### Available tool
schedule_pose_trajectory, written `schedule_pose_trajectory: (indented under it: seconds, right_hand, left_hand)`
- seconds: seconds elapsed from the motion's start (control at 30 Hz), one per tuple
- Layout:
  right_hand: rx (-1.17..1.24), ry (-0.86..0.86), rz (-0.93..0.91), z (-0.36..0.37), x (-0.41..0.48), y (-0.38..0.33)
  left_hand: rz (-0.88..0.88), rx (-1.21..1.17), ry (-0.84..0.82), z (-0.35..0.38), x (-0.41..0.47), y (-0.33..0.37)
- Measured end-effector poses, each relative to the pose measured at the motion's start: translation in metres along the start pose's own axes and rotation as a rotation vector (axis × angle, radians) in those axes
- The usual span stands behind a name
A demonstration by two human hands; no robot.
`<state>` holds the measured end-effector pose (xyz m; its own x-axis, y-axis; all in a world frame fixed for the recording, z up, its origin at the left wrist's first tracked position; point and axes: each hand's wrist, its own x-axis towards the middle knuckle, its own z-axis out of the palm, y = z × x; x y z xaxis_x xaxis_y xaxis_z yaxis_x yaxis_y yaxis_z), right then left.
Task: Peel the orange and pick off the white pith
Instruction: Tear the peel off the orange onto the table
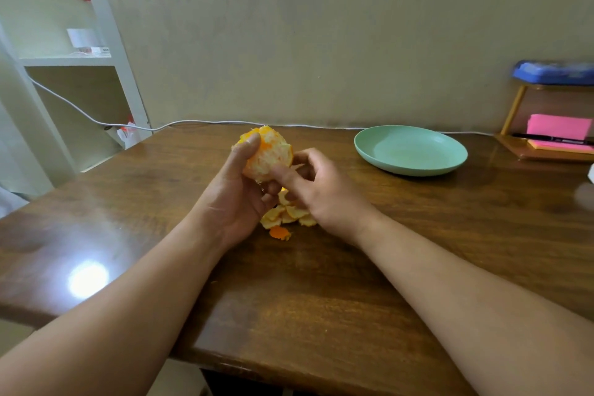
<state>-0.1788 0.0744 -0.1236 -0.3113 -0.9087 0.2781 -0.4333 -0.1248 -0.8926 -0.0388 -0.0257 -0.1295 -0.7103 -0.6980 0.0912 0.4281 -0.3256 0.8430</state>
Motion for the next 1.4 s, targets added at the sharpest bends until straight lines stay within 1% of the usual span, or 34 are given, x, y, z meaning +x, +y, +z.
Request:
schedule_pose_trajectory:
  seconds: [0.23,0.37,0.53,0.73,0.8,0.87,0.93,0.97,1.1,1.13,1.3,1.4]
  right_hand:
    - [0.041,0.001,-0.036,-0.001,0.004,0.005]
    - [0.149,0.019,-0.036,0.0,0.008,0.01]
    - [0.26,-0.04,-0.014,-0.007,0.011,0.005]
    - [0.416,-0.155,0.032,-0.02,0.015,0.003]
    - [0.491,-0.204,0.057,-0.022,0.015,0.004]
    - [0.518,-0.225,0.078,-0.025,0.013,0.003]
    - [0.469,-0.208,0.105,-0.026,0.011,0.003]
    - [0.402,-0.185,0.114,-0.026,0.011,0.005]
    - [-0.06,-0.045,0.071,-0.019,0.01,0.007]
    - [-0.097,-0.02,0.057,-0.017,0.01,0.007]
    - [0.057,0.045,0.063,-0.015,0.009,0.005]
    - [0.15,0.031,0.072,-0.016,0.01,0.006]
  left_hand:
    - [0.043,0.1,0.008,0.003,0.001,-0.002]
    - [0.044,0.085,0.001,0.005,0.0,-0.001]
    - [0.016,-0.012,-0.05,0.001,-0.002,0.002]
    - [-0.031,-0.085,-0.134,-0.004,0.0,0.002]
    - [-0.05,-0.115,-0.149,-0.003,-0.003,0.002]
    - [-0.054,-0.116,-0.146,-0.001,-0.004,0.003]
    - [-0.048,-0.119,-0.11,-0.002,-0.004,0.004]
    - [-0.043,-0.129,-0.078,-0.003,-0.003,0.004]
    - [-0.038,-0.14,0.027,-0.002,-0.004,0.007]
    - [-0.045,-0.126,0.035,0.0,-0.004,0.007]
    - [-0.07,-0.023,-0.017,-0.002,-0.002,0.005]
    - [-0.032,0.052,-0.015,-0.004,0.001,0.003]
